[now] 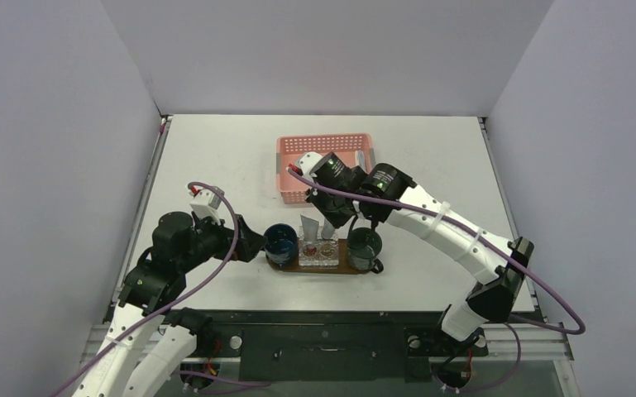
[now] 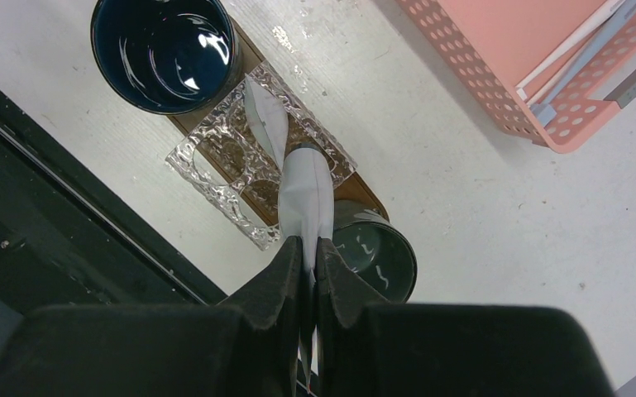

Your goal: Prepare toiletry sets of a toothbrush and toothpaste on the tray

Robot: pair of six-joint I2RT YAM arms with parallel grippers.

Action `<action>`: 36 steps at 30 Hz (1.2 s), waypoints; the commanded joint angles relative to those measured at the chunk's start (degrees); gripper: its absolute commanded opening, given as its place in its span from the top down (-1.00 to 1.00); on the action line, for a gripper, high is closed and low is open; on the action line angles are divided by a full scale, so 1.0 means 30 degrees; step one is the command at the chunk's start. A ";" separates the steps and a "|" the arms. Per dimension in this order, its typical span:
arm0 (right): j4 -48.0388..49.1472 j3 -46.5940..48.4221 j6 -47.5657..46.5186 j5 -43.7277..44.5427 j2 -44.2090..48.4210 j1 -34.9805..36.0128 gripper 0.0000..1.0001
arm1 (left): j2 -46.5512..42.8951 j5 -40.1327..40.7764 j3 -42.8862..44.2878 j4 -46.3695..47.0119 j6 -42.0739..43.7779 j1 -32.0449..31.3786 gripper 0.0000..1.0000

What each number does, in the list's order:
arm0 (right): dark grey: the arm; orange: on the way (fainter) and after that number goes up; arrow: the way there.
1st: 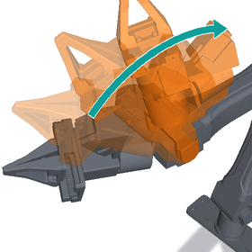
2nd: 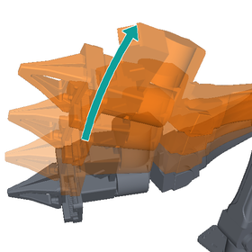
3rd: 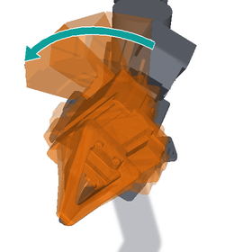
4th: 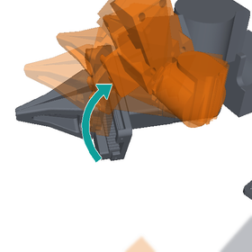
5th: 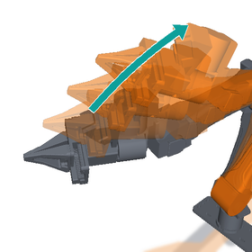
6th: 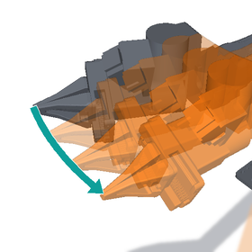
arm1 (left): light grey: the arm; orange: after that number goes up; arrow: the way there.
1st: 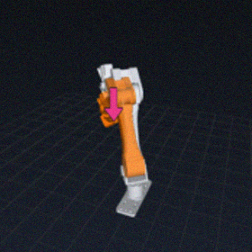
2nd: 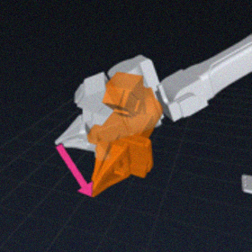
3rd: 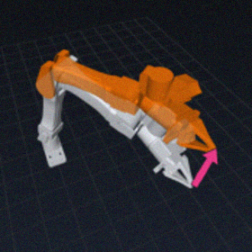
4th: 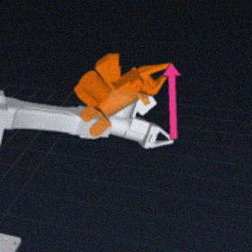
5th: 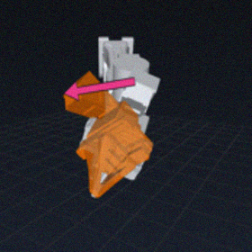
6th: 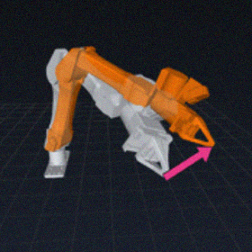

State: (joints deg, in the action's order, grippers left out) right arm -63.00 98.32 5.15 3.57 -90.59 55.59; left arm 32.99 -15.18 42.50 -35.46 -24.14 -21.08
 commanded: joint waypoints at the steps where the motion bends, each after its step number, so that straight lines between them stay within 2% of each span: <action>1: 0.0982 0.0731 -0.0141 -0.0071 -0.0167 -0.0047 1.00 | -0.0153 0.0162 0.0074 0.0448 0.0174 -0.0121 -0.93; 36: 0.1368 -0.0496 -0.0229 0.0222 -0.2013 -0.0559 1.00 | -0.0043 0.0224 0.0067 0.0456 0.0194 -0.0121 -0.93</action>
State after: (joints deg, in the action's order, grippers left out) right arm -60.88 97.19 4.93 2.79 -96.51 54.39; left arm 33.01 -15.14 42.48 -35.46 -24.12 -21.08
